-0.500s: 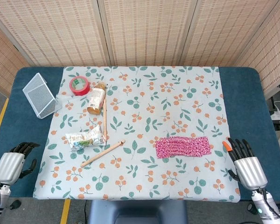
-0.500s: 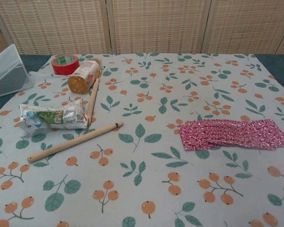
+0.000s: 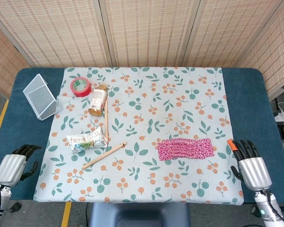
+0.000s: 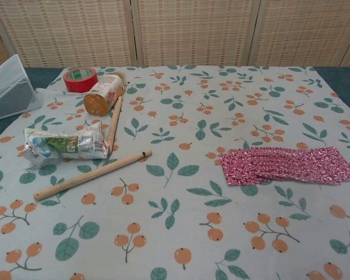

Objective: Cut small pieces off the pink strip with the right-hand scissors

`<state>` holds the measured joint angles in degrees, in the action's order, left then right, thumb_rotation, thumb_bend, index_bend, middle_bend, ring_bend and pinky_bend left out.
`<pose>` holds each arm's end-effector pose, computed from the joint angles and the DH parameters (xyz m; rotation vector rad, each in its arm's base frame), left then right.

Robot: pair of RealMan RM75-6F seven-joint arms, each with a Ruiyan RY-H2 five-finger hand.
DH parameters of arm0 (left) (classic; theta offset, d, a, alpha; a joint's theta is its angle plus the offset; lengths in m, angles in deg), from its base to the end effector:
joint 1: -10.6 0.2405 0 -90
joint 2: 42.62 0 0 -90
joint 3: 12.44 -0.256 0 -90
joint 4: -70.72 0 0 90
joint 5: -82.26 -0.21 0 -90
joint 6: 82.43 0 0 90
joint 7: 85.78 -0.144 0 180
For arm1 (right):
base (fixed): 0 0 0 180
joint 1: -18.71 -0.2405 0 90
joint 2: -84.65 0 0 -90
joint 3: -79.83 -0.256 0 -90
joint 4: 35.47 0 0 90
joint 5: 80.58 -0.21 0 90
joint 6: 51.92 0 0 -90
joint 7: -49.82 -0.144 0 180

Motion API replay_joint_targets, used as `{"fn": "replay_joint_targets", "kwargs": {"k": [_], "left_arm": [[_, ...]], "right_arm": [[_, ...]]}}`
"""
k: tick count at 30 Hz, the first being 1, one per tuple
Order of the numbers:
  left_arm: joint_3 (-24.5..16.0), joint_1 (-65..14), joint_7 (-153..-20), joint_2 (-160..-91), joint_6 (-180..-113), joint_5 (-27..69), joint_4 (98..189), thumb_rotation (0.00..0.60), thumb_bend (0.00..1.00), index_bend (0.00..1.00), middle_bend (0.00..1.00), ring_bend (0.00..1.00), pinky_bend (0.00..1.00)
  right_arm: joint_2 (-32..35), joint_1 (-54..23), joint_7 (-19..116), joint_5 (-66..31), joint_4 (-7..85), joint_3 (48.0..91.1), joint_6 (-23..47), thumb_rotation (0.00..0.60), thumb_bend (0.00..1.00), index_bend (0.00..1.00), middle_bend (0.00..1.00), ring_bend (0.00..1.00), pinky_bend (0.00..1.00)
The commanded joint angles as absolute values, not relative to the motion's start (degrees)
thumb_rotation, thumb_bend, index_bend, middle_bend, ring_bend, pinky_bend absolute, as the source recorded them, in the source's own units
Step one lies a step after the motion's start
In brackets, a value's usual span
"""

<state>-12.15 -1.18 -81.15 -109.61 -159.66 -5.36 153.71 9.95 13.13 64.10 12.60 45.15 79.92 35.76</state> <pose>-0.3249 0.2123 0.1348 -1.5683 -0.9198 -0.8547 -0.3144 -0.1747 0.1084 1.5698 -0.6272 0.7769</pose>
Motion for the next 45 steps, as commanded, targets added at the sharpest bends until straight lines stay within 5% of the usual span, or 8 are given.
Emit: {"fn": "replay_joint_targets", "kwargs": {"k": [1, 3, 6, 14, 17, 33, 45], "left_arm": [[-12.4, -0.9, -81.5, -108.4, -159.1, -4.3, 155.7, 0.6, 0.48, 0.26, 0.28, 0.23, 0.4], [-12.4, -0.5, -82.1, -107.8, -160.3, -4.9, 157.2, 0.6, 0.48, 0.26, 0.28, 0.23, 0.4], [-12.5, -0.1, -83.1, -107.9, -161.5, -5.7, 157.6, 0.6, 0.48, 0.26, 0.29, 0.23, 0.4], [-12.7, -0.6, -83.7, -107.7, -159.6, -4.8, 158.0, 0.6, 0.48, 0.26, 0.29, 0.23, 0.4], [-12.7, -0.6, -83.6, -107.6, -159.6, -4.7, 158.1, 0.6, 0.48, 0.26, 0.29, 0.23, 0.4], [-12.6, -0.4, -82.5, -107.3, -160.1, -5.0, 158.0, 0.6, 0.48, 0.26, 0.29, 0.23, 0.4], [-12.6, -0.4, -82.4, -107.3, -159.8, -4.7, 157.9, 0.6, 0.48, 0.26, 0.29, 0.23, 0.4]], "right_arm": [[8.2, 13.5, 65.2, 12.4, 43.4, 79.6, 35.9, 0.6, 0.42, 0.0, 0.55, 0.71, 0.71], [9.3, 13.2, 65.9, 11.0, 45.2, 80.2, 33.0, 0.6, 0.42, 0.0, 0.65, 0.85, 0.87], [14.0, 11.6, 66.4, 7.1, 52.1, 81.0, 25.5, 0.6, 0.46, 0.0, 0.72, 0.92, 0.95], [23.5, 5.6, 74.2, -6.4, 66.9, 79.8, 9.8, 0.6, 0.77, 0.0, 0.77, 0.95, 0.98], [24.4, 2.7, 75.7, -12.8, 69.0, 79.1, 4.5, 0.6, 0.81, 0.0, 0.78, 0.95, 0.98], [16.5, -5.2, 77.6, -26.2, 60.6, 79.1, -4.1, 0.6, 0.82, 0.0, 0.78, 0.96, 0.98], [14.7, -7.0, 74.7, -25.4, 58.4, 79.7, -5.1, 0.6, 0.83, 0.0, 0.78, 0.96, 0.98]]}}
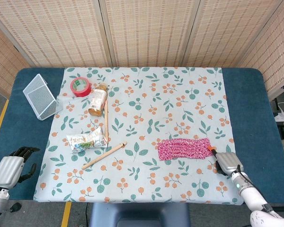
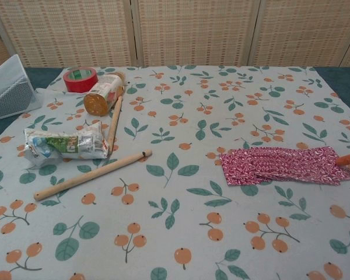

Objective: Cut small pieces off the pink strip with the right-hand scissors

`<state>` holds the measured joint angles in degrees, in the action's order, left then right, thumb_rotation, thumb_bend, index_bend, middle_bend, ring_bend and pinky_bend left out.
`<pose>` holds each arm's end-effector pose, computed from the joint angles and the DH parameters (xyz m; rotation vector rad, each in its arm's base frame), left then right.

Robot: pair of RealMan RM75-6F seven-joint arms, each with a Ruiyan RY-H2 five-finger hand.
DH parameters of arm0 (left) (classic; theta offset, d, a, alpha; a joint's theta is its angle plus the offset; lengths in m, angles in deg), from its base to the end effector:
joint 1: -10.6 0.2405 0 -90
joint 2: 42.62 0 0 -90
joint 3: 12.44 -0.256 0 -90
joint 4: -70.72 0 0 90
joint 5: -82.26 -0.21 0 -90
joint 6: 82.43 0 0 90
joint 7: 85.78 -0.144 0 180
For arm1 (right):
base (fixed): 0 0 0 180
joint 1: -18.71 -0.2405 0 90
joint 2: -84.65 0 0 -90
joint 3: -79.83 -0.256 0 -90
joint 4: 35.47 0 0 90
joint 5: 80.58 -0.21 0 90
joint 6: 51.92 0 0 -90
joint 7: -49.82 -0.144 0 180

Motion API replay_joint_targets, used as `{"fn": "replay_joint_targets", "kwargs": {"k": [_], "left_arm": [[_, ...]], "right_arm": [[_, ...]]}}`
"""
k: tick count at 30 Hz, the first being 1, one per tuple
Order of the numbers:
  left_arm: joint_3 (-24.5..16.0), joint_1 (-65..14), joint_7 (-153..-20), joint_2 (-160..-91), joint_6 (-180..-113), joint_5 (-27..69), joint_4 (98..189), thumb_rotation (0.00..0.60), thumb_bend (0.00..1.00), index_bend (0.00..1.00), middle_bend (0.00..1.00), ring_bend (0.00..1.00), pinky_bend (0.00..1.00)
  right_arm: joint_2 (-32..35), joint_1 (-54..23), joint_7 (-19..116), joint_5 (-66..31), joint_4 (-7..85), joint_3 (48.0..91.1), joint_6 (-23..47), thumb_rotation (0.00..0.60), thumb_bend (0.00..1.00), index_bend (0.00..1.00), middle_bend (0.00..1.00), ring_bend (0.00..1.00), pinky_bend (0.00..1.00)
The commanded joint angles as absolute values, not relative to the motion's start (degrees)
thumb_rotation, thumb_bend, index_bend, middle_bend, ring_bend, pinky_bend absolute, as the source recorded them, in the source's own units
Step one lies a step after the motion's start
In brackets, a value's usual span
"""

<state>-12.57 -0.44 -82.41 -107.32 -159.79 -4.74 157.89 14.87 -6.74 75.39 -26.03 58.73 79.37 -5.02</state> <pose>-0.3187 0.2046 0.1401 -1.5574 -0.9448 -0.8477 -0.3086 -0.2445 0.0500 1.7780 -1.2114 0.3070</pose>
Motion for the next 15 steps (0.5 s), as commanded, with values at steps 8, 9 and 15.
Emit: {"fn": "replay_joint_targets", "kwargs": {"k": [8, 9, 15], "left_arm": [[-12.6, -0.5, -82.6, -107.3, -159.6, -4.8, 157.9, 0.6, 0.48, 0.26, 0.29, 0.23, 0.4], [-12.6, -0.5, -82.5, -107.3, -159.6, -4.7, 157.9, 0.6, 0.48, 0.26, 0.29, 0.23, 0.4], [-12.6, -0.5, -82.4, -107.3, -159.4, -4.5, 157.9, 0.6, 0.48, 0.26, 0.29, 0.23, 0.4]], "right_arm": [[13.5, -8.1, 73.9, -26.2, 56.1, 80.3, -5.6, 0.6, 0.83, 0.0, 0.78, 0.96, 0.98], [13.2, -8.3, 73.9, -26.6, 55.7, 80.2, -5.6, 0.6, 0.83, 0.0, 0.78, 0.96, 0.98], [11.7, -9.4, 74.0, -28.4, 53.0, 79.9, -5.4, 0.6, 0.83, 0.0, 0.78, 0.96, 0.98]]}}
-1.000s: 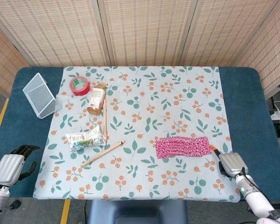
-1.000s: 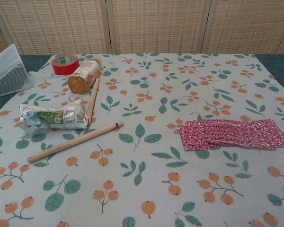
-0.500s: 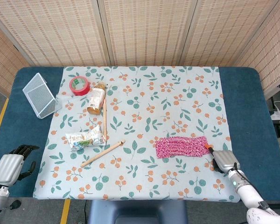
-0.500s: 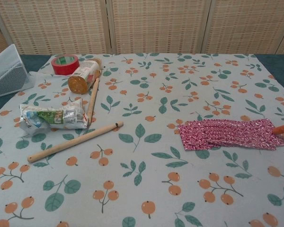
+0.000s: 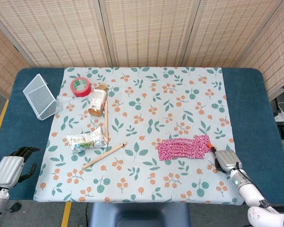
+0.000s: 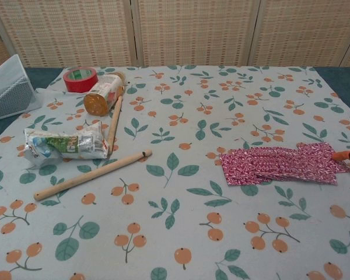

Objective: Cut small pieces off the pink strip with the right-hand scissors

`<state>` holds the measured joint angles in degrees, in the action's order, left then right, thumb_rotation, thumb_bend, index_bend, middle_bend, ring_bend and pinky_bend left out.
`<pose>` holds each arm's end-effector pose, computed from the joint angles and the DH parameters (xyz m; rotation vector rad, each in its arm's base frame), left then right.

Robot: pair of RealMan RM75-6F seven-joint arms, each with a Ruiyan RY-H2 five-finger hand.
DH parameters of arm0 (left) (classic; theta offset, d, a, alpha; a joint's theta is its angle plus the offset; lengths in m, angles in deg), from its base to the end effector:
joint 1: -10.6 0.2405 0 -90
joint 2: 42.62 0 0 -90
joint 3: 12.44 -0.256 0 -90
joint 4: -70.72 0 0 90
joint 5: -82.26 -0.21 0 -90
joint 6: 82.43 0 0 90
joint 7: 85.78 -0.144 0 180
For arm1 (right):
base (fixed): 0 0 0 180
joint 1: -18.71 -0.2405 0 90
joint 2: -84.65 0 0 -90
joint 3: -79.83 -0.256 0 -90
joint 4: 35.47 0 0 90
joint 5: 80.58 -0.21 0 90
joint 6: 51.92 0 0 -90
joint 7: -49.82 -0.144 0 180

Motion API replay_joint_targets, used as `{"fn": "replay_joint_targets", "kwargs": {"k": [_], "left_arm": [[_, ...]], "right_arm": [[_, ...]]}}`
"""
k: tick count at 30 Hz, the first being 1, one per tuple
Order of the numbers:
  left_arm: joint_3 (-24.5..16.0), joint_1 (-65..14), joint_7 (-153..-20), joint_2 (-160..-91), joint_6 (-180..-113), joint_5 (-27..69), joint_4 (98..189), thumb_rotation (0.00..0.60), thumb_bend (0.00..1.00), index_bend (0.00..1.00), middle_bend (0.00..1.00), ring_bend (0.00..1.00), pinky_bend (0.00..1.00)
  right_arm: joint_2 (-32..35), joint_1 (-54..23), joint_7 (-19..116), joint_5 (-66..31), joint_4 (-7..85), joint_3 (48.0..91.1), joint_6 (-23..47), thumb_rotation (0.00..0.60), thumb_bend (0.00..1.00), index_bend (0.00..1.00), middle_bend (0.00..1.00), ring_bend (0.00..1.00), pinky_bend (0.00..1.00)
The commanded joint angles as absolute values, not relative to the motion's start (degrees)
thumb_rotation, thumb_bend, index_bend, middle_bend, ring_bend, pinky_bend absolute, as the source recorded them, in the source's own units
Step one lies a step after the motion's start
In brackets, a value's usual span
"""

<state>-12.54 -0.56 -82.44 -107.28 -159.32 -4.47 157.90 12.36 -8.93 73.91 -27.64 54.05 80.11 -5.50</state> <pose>-0.3194 0.2053 0.1397 -1.5583 -0.9501 -0.8409 -0.3167 -0.2581 0.0438 1.7608 -1.2048 0.2968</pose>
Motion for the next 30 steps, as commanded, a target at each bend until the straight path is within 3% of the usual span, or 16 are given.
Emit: {"fn": "replay_joint_targets", "kwargs": {"k": [1, 13, 21, 26, 30], "left_arm": [[-12.6, -0.5, -82.5, -107.2, -159.4, -4.6, 158.0, 0.6, 0.48, 0.26, 0.29, 0.23, 0.4], [-12.5, -0.4, -82.5, -107.3, -159.7, -4.7, 157.9, 0.6, 0.48, 0.26, 0.3, 0.25, 0.4], [-12.6, -0.4, -82.4, -107.2, -159.8, -4.8, 158.0, 0.6, 0.48, 0.26, 0.3, 0.25, 0.4], [-12.5, -0.3, -82.2, -107.2, -159.9, -4.7, 157.9, 0.6, 0.48, 0.26, 0.3, 0.25, 0.4], [-12.5, -0.4, -82.2, -107.2, -159.7, -4.6, 157.9, 0.6, 0.48, 0.26, 0.3, 0.25, 0.4]], "right_arm": [[11.3, -9.6, 74.0, -28.7, 52.5, 79.8, -5.4, 0.6, 0.83, 0.0, 0.78, 0.96, 0.98], [6.2, -12.3, 74.0, -33.6, 42.2, 77.5, -5.9, 0.6, 0.83, 0.0, 0.78, 0.96, 0.98], [4.6, -12.5, 71.3, -31.3, 39.5, 76.7, -5.4, 0.6, 0.83, 0.0, 0.78, 0.96, 0.98], [5.9, -10.0, 71.4, -23.9, 44.5, 78.8, 1.1, 0.6, 0.83, 0.0, 0.78, 0.96, 0.98], [6.5, -6.6, 75.9, -16.6, 49.1, 81.6, 11.1, 0.6, 0.83, 0.0, 0.78, 0.96, 0.98]]}}
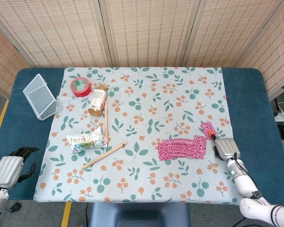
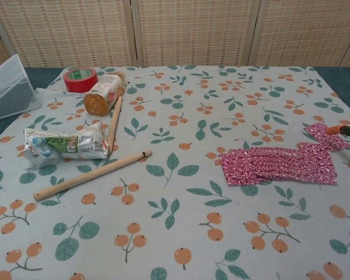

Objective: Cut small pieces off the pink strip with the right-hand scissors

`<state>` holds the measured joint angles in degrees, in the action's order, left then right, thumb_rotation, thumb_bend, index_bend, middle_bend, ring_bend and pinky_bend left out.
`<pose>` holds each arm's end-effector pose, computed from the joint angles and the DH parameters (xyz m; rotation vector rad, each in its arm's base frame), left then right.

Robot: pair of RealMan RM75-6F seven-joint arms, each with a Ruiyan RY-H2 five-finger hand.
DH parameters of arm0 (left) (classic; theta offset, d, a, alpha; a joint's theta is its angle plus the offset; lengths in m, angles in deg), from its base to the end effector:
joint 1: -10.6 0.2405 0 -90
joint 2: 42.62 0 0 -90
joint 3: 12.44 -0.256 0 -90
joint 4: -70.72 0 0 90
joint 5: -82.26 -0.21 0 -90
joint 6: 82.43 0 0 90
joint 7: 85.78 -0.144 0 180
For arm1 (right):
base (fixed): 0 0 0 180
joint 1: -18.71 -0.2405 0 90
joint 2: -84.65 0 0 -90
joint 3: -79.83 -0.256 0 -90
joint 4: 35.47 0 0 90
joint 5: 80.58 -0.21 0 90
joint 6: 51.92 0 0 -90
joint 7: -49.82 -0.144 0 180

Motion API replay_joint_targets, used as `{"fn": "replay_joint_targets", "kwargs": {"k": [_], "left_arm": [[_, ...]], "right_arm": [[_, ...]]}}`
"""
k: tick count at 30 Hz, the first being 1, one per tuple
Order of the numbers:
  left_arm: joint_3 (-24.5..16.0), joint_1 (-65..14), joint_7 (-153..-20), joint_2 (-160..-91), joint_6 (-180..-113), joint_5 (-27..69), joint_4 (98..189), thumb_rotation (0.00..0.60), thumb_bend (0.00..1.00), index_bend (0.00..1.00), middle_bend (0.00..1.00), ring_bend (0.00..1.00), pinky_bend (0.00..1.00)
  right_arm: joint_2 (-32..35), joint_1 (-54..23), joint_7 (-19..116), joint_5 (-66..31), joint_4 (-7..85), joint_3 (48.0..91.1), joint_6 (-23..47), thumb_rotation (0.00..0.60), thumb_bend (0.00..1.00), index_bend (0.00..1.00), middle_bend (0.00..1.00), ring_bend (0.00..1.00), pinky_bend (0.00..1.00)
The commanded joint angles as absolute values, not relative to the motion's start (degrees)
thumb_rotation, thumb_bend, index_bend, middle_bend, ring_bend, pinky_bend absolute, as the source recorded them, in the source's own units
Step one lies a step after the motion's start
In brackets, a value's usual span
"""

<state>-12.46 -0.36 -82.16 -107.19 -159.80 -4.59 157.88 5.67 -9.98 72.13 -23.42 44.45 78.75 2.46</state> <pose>-0.3193 0.2047 0.1414 -1.5517 -0.9472 -0.8485 -0.3151 -0.2905 0.0400 1.6892 -1.0234 0.4156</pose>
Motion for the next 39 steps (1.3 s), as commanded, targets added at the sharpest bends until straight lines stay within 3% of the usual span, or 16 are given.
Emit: {"fn": "replay_joint_targets", "kwargs": {"k": [1, 3, 7, 21, 35, 39], "left_arm": [[-12.5, -0.4, -82.2, -107.2, -159.7, -4.6, 157.9, 0.6, 0.48, 0.26, 0.3, 0.25, 0.4], [-12.5, -0.4, -82.4, -107.2, -159.8, -4.6, 158.0, 0.6, 0.48, 0.26, 0.3, 0.25, 0.4], [-12.5, -0.4, -82.5, -107.2, -159.8, -4.7, 158.1, 0.6, 0.48, 0.26, 0.3, 0.25, 0.4], [-12.6, -0.4, -82.5, -107.1, -159.6, -4.6, 158.1, 0.6, 0.48, 0.26, 0.3, 0.25, 0.4], [-12.5, -0.3, -82.0, -106.9, -159.7, -4.5, 158.1, 0.6, 0.48, 0.26, 0.3, 0.25, 0.4], [-12.4, -0.3, -82.0, -106.9, -159.6, -4.4, 158.1, 0.6, 0.48, 0.26, 0.3, 0.25, 0.4]], "right_arm": [[6.5, -6.0, 77.0, -15.5, 49.9, 82.2, 12.6, 0.6, 0.83, 0.0, 0.78, 0.96, 0.98], [7.0, -5.2, 78.0, -13.8, 51.7, 83.3, 13.5, 0.6, 0.83, 0.0, 0.78, 0.96, 0.98], [9.7, -5.9, 76.3, -14.8, 55.2, 84.9, 7.7, 0.6, 0.83, 0.0, 0.78, 0.96, 0.98], [8.1, -6.3, 76.6, -14.9, 52.5, 85.0, 3.5, 0.6, 0.83, 0.0, 0.78, 0.96, 0.98], [9.1, -6.1, 76.9, -15.5, 52.8, 85.3, 1.9, 0.6, 0.83, 0.0, 0.78, 0.96, 0.98], [10.4, -5.3, 77.7, -15.9, 53.7, 85.9, 2.7, 0.6, 0.83, 0.05, 0.78, 0.96, 0.98]]}}
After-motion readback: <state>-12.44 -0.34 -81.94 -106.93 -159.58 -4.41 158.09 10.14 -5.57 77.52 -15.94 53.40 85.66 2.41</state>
